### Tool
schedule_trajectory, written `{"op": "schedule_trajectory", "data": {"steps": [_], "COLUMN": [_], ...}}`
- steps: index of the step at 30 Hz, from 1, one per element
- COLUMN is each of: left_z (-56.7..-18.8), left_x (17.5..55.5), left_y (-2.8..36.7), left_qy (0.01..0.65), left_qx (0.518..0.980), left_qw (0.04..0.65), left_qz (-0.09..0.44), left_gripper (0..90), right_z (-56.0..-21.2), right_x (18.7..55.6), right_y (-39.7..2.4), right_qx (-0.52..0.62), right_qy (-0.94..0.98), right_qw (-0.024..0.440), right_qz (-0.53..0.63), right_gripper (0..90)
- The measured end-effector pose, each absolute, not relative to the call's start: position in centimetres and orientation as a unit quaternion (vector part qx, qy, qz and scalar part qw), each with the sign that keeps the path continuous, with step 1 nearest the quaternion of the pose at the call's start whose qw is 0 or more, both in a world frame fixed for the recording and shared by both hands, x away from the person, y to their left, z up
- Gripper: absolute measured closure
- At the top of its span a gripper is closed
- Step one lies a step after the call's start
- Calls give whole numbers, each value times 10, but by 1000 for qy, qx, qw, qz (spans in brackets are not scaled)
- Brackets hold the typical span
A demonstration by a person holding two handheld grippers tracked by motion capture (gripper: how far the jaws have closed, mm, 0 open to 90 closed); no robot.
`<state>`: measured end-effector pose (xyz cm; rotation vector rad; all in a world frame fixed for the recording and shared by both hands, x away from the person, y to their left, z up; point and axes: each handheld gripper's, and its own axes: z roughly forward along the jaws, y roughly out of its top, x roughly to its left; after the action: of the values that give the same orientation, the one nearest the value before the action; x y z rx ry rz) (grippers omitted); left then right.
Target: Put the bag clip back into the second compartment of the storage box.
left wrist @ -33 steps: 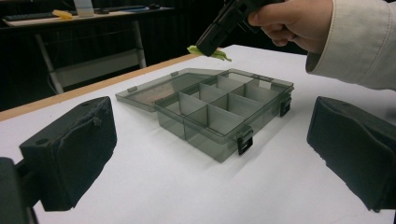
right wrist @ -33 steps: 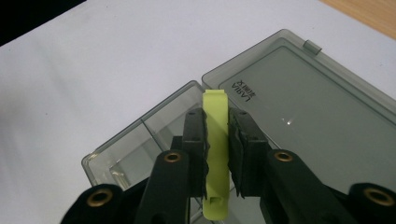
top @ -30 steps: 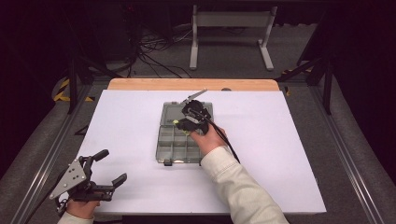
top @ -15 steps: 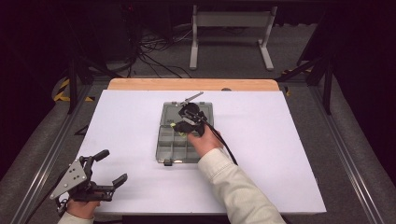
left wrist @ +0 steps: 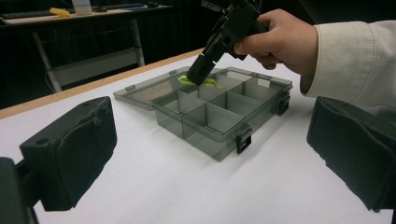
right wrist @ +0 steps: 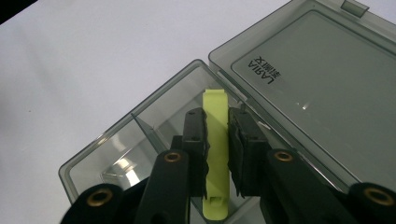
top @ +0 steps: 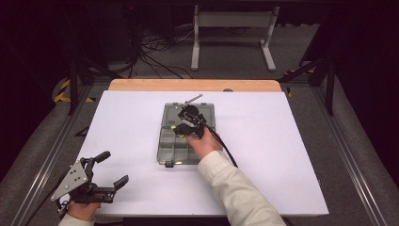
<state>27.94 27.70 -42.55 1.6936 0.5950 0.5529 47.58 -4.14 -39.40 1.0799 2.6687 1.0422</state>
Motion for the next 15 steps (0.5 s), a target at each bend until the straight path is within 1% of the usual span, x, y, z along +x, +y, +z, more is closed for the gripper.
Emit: {"op": "schedule_trajectory", "data": {"steps": [15], "left_z": [-426], "left_x": [280], "left_y": [276], "left_qy": [257], "left_qx": [728], "left_qw": [590], "left_qz": [236], "left_gripper": [21], "right_z": [-403], "right_x": [480], "right_y": [-45], "right_qx": [365], "right_qy": [867], "right_qw": [30], "right_qz": [338], "right_gripper": [777]}}
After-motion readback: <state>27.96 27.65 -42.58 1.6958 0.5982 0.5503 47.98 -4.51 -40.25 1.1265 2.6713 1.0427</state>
